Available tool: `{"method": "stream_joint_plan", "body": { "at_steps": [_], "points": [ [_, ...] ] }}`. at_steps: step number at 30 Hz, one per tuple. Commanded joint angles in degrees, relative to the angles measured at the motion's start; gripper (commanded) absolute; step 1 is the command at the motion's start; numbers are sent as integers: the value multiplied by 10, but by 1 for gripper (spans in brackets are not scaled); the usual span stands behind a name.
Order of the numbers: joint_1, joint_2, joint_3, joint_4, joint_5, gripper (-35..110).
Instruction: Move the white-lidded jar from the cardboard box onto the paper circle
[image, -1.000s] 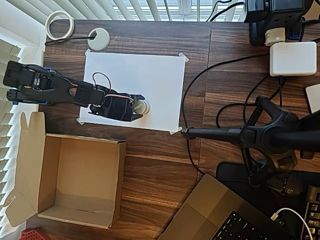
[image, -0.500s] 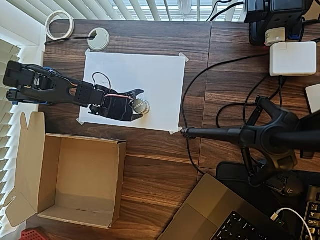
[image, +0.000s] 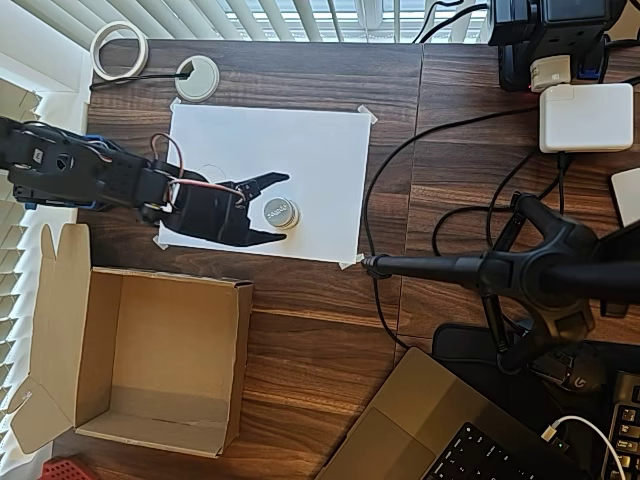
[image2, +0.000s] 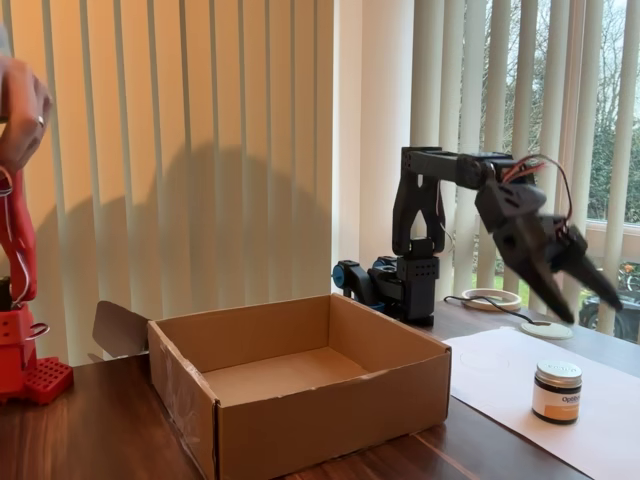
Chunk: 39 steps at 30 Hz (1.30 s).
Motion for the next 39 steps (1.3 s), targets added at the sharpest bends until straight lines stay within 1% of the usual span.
{"method": "stream_joint_plan", "body": {
  "at_steps": [1,6,11,14,19,23,27,29,32,39],
  "points": [
    [-24,141,32,-22,100,49],
    [-60,258,130,-22,231,48],
    [-86,391,262,-18,479,46],
    [-94,471,338,33,577,46],
    [-98,608,430,155,668,53],
    [-98,672,464,240,724,51],
    [-107,734,528,287,773,48],
    [-112,776,562,311,791,45],
    [-119,825,600,348,819,35],
    [-126,904,668,346,857,0]
  ]
}}
